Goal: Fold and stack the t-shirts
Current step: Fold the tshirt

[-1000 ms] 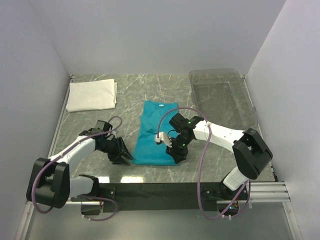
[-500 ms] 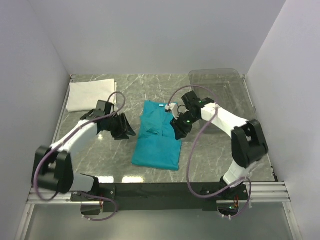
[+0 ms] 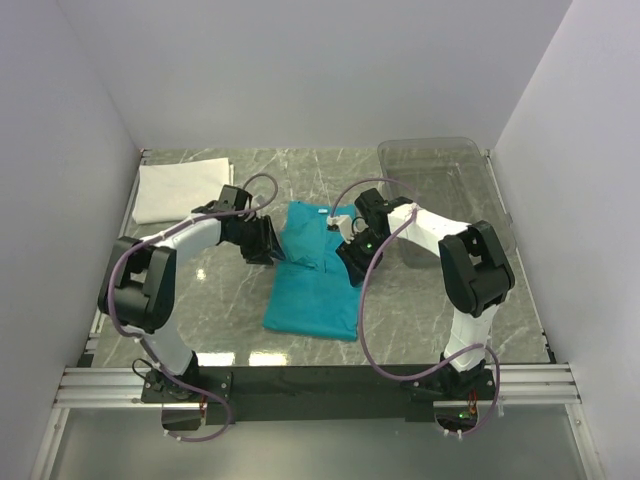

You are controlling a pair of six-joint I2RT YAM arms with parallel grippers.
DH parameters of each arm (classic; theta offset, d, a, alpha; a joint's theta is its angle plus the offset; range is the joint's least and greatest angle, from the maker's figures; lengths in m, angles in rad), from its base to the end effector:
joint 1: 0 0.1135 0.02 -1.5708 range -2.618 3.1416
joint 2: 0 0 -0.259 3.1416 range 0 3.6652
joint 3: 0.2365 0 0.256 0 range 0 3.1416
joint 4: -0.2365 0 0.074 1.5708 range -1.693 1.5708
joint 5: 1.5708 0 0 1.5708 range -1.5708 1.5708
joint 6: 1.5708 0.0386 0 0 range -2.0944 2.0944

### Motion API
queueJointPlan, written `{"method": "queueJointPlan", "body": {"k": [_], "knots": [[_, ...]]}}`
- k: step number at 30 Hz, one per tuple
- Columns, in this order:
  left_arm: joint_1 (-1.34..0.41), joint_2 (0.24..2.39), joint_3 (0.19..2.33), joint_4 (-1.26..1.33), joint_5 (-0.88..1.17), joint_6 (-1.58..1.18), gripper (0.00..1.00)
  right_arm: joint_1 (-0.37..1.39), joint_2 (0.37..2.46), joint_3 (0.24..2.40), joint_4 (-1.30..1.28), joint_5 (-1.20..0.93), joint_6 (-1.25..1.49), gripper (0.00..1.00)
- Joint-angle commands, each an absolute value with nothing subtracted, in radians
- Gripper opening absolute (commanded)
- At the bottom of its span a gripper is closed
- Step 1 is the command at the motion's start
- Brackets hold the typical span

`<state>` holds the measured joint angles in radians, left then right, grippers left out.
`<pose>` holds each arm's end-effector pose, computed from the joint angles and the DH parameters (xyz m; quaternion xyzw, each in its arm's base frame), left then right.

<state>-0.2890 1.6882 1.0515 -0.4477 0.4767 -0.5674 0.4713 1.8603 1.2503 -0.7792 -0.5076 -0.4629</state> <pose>0.3177 -0.1129 0.1752 -0.0745 0.9419 -0.3056 0.1177 0.3049 0.1764 0.1624 -0.4544 0.8505 0.2504 0.0867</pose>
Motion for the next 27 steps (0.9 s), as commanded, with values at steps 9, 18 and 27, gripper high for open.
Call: {"method": "queueJointPlan", "body": {"k": [9, 18, 27], "knots": [[-0.327, 1.782, 1.124, -0.454, 0.440, -0.506, 0.49, 0.476, 1.870, 1.244, -0.765, -0.460, -0.442, 0.56], [-0.337, 1.824, 1.144, -0.483, 0.427, -0.480, 0.46, 0.474, 1.901, 1.259, -0.796, -0.508, -0.451, 0.44], [-0.354, 1.858, 1.143, -0.491, 0.437, -0.472, 0.44, 0.474, 1.911, 1.262, -0.795, -0.515, -0.449, 0.43]]}}
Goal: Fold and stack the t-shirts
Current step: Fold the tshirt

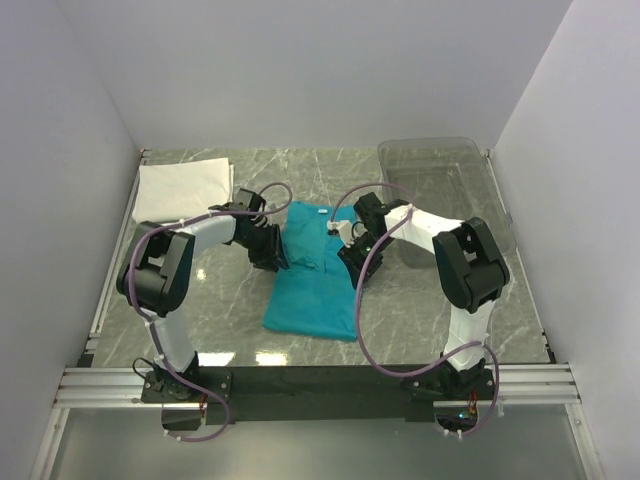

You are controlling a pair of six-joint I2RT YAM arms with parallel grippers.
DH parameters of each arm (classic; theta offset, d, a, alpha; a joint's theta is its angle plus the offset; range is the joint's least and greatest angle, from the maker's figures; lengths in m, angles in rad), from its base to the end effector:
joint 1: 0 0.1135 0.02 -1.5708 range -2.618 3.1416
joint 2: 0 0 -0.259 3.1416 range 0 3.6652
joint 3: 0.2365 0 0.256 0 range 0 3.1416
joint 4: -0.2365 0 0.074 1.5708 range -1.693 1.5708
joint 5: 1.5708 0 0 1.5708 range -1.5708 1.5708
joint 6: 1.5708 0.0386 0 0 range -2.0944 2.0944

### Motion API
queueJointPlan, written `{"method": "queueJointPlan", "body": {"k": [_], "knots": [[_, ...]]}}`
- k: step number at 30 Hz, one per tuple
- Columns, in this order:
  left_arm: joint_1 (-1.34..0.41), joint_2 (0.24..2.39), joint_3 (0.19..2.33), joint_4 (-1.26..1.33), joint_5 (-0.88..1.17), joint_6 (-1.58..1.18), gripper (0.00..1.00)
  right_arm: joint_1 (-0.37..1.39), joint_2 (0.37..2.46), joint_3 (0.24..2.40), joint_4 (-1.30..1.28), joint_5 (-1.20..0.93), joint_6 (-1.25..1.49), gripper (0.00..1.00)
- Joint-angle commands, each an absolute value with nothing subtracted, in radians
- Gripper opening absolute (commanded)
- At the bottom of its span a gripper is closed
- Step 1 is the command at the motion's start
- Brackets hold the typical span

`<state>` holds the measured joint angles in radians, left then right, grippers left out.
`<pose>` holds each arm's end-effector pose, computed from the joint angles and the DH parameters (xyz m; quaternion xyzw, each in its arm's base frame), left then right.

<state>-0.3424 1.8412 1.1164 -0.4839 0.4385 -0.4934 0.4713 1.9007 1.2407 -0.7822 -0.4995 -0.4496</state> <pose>0.3278 -0.1342 0.1411 -0.0334 0.9603 -0.2669 0.0738 0.3044 0.1759 0.1463 -0.4439 0.8592 0.2473 0.0596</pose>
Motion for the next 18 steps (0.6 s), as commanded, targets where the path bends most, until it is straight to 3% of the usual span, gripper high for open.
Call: {"method": "queueJointPlan", "body": {"k": [1, 3, 4, 5, 7, 11, 18], "knots": [[-0.356, 1.856, 1.144, -0.491, 0.437, -0.474, 0.39, 0.476, 1.910, 1.264, -0.795, -0.515, -0.448, 0.41], [-0.356, 1.856, 1.150, -0.495, 0.436, -0.477, 0.28, 0.474, 1.907, 1.262, -0.795, -0.517, -0.451, 0.28], [-0.356, 1.855, 1.152, -0.500, 0.436, -0.477, 0.16, 0.476, 1.899, 1.262, -0.798, -0.522, -0.453, 0.22], [-0.356, 1.850, 1.154, -0.503, 0.437, -0.477, 0.12, 0.474, 1.893, 1.261, -0.798, -0.528, -0.454, 0.12], [-0.356, 1.842, 1.152, -0.509, 0.439, -0.474, 0.01, 0.476, 1.872, 1.256, -0.799, -0.529, -0.459, 0.05], [-0.354, 1.804, 1.141, -0.517, 0.434, -0.474, 0.01, 0.472, 1.827, 1.252, -0.811, -0.526, -0.472, 0.00], [-0.354, 1.737, 1.147, -0.528, 0.446, -0.483, 0.01, 0.469, 1.763, 1.243, -0.821, -0.534, -0.482, 0.00]]}}
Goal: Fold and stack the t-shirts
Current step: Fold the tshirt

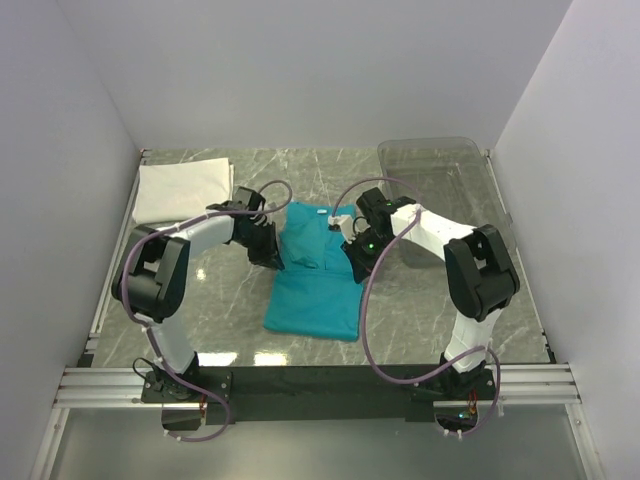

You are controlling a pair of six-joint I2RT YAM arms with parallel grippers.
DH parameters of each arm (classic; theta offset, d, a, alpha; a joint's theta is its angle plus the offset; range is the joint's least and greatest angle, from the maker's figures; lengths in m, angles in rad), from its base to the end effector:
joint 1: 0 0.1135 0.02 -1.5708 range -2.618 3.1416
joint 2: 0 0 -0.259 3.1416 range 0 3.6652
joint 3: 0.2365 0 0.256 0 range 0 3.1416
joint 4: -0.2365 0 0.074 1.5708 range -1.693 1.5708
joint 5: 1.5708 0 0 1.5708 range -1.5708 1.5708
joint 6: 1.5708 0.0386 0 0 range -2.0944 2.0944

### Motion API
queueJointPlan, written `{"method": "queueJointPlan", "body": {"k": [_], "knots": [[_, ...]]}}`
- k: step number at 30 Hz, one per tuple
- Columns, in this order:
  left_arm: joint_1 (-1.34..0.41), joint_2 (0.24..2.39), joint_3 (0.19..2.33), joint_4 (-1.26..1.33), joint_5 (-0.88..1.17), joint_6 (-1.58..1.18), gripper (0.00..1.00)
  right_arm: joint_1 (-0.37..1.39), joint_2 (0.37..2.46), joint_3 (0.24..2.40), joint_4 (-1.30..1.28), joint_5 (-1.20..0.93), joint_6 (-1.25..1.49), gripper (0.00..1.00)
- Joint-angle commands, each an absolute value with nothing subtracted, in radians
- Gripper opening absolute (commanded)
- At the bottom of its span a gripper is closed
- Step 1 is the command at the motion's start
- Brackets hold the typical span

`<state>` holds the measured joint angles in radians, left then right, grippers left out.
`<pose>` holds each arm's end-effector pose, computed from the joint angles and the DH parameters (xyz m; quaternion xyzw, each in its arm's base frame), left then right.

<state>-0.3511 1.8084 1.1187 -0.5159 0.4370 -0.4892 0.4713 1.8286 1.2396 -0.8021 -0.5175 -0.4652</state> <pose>0.3231 -0.1357 0.1513 -0.0270 0.9604 -0.2669 0.0749 0.2992 0.1739 0.1697 -0.4550 0.8488 0.2551 0.0860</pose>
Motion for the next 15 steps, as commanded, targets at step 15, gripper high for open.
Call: {"method": "queueJointPlan", "body": {"k": [15], "knots": [[-0.344, 1.752, 1.187, -0.575, 0.430, -0.477, 0.10, 0.468, 1.795, 1.313, -0.827, -0.523, -0.491, 0.00]]}}
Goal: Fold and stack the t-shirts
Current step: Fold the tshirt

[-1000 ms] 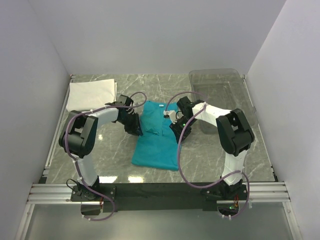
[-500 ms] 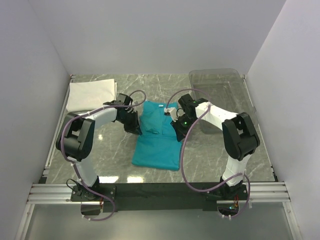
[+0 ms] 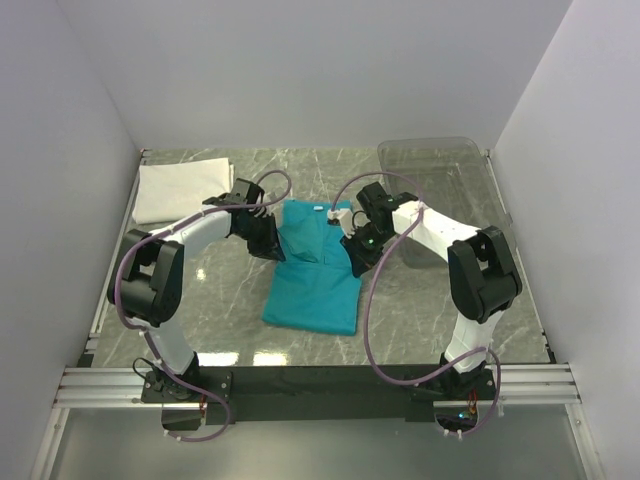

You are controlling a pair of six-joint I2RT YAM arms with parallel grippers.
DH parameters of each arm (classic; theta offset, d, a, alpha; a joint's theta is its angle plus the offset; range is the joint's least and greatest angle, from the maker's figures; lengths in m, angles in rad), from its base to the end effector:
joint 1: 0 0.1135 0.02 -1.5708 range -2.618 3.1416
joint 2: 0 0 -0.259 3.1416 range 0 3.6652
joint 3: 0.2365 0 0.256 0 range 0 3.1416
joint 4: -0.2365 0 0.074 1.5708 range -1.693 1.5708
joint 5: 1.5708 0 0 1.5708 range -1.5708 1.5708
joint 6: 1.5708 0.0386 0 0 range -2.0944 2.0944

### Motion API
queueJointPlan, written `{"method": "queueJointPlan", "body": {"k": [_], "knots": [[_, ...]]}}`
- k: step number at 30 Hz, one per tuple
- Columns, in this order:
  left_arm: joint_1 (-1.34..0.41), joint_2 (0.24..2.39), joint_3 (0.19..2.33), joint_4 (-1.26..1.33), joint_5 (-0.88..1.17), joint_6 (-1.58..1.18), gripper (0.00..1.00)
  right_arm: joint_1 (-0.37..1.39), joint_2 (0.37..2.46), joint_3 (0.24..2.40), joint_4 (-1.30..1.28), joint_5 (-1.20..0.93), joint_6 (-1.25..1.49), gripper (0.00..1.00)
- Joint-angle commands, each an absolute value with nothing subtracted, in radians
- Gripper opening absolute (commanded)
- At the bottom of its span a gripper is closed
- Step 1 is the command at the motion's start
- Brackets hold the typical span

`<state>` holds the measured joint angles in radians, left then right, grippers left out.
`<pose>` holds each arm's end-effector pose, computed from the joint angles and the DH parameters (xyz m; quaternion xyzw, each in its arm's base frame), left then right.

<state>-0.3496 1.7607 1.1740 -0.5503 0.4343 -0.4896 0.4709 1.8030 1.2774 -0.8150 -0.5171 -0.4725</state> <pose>0.3281 -0.1369 0.1811 -0.0204 0.9545 -0.2778 0.1062 0.3028 0.1756 0.1878 -0.4625 0.8422 0.2539 0.1112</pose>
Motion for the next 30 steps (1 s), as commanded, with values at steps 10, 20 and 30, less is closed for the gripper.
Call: {"method": "queueJointPlan", "body": {"k": [10, 20, 30], "knots": [[-0.342, 1.778, 1.183, -0.583, 0.417, -0.483, 0.37, 0.468, 1.862, 1.341, -0.821, -0.548, -0.482, 0.00], [-0.342, 1.827, 1.174, -0.578, 0.414, -0.472, 0.37, 0.469, 1.864, 1.345, -0.819, -0.555, -0.480, 0.00], [-0.342, 1.847, 1.183, -0.589, 0.390, -0.448, 0.33, 0.469, 1.873, 1.351, -0.821, -0.549, -0.477, 0.00]]}}
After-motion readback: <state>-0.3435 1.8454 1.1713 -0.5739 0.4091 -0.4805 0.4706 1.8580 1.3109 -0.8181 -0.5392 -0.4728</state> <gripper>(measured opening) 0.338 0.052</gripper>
